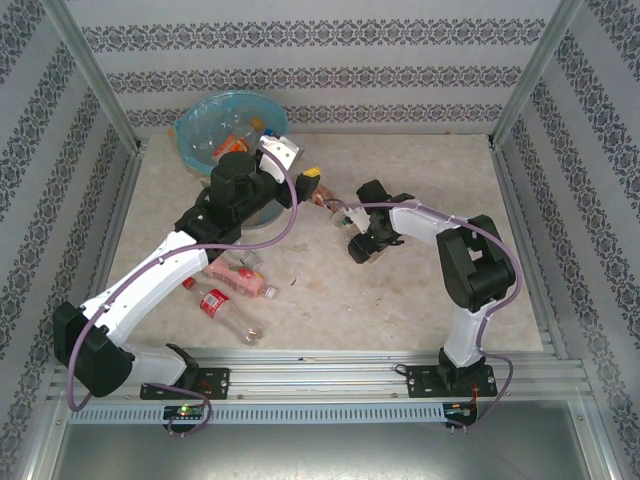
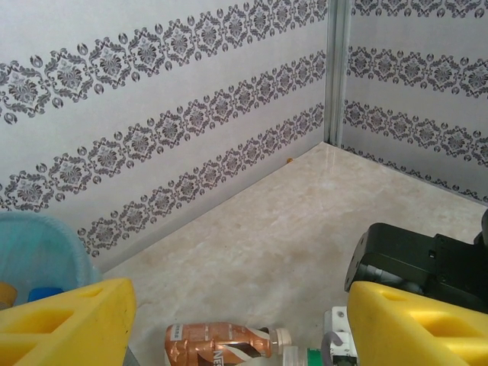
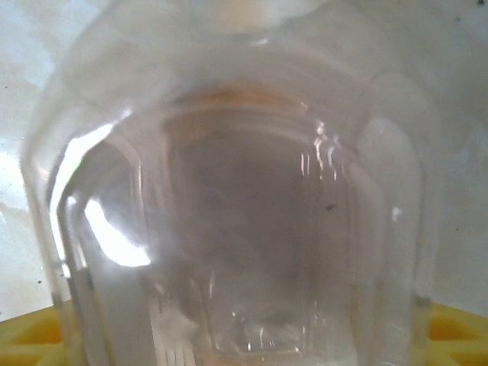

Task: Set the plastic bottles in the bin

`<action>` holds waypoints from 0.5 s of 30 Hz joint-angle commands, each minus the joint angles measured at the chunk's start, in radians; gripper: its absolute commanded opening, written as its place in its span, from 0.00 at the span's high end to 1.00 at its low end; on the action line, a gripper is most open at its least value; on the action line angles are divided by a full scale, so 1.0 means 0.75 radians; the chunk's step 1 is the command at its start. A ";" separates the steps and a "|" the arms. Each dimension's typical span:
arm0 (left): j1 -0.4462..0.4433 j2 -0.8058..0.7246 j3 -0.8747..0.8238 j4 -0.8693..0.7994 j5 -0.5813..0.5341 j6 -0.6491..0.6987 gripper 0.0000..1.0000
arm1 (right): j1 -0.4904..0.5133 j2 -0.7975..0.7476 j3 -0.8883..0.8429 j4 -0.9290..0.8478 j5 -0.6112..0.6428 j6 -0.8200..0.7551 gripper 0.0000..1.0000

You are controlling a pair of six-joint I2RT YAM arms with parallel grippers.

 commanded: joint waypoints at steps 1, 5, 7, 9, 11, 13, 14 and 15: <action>0.016 -0.002 0.010 0.051 -0.027 -0.040 0.26 | 0.019 -0.108 -0.022 -0.033 0.003 0.029 0.37; 0.019 -0.011 0.013 0.072 -0.023 -0.070 0.26 | 0.044 -0.242 -0.070 -0.032 -0.015 0.069 0.46; 0.023 -0.011 0.012 0.096 -0.018 -0.088 0.26 | 0.056 -0.325 -0.105 -0.028 -0.040 0.101 0.50; 0.026 -0.006 0.019 0.108 -0.013 -0.109 0.26 | 0.069 -0.400 -0.138 -0.026 -0.065 0.131 0.51; 0.026 -0.004 0.030 0.115 -0.003 -0.137 0.26 | 0.082 -0.477 -0.170 -0.032 -0.097 0.161 0.52; 0.028 -0.002 0.035 0.129 0.005 -0.182 0.26 | 0.093 -0.573 -0.204 -0.020 -0.143 0.194 0.53; 0.029 0.000 0.038 0.133 0.006 -0.206 0.26 | 0.096 -0.613 -0.220 -0.012 -0.159 0.207 0.54; 0.028 0.006 0.041 0.135 0.007 -0.238 0.26 | 0.099 -0.658 -0.234 -0.004 -0.179 0.223 0.54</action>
